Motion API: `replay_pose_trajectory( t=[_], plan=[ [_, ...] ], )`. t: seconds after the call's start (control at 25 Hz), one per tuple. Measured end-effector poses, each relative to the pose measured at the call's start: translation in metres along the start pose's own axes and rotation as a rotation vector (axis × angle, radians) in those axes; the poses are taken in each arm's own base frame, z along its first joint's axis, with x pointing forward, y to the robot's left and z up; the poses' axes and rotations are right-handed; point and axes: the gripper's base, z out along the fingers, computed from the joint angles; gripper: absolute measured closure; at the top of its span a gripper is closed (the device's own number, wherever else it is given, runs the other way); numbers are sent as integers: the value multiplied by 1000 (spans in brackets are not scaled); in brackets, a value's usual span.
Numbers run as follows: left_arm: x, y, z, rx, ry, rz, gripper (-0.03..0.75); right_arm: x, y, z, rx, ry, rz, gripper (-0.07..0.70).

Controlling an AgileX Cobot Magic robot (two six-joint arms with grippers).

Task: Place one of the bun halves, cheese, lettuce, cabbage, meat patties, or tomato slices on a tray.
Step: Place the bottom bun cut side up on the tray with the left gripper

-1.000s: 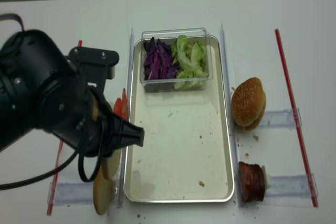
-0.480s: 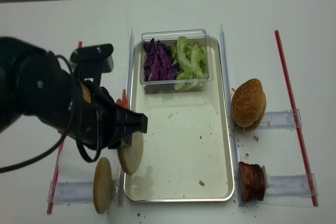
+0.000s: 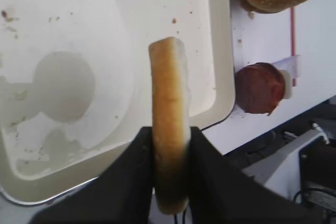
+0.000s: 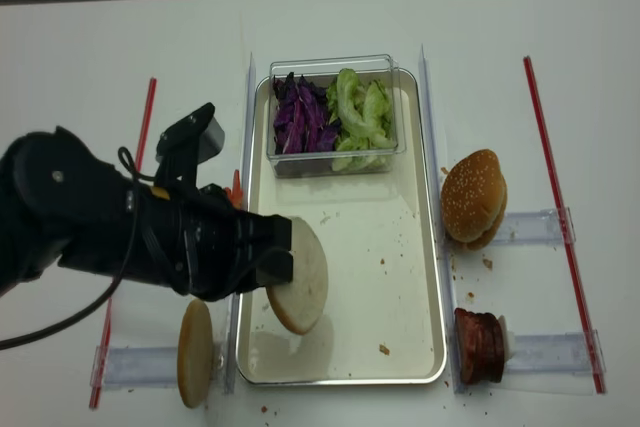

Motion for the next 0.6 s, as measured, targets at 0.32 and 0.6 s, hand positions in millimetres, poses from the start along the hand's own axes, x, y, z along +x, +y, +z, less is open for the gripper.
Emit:
replay_pose_trajectory(
  t=[0.32,0.6],
  plan=[
    [0,12,25,129,35,-45,580,0,0,0,0,0,0,-61],
    [-6,21,54,218,75,-77,580,0,0,0,0,0,0,-61]
  ],
)
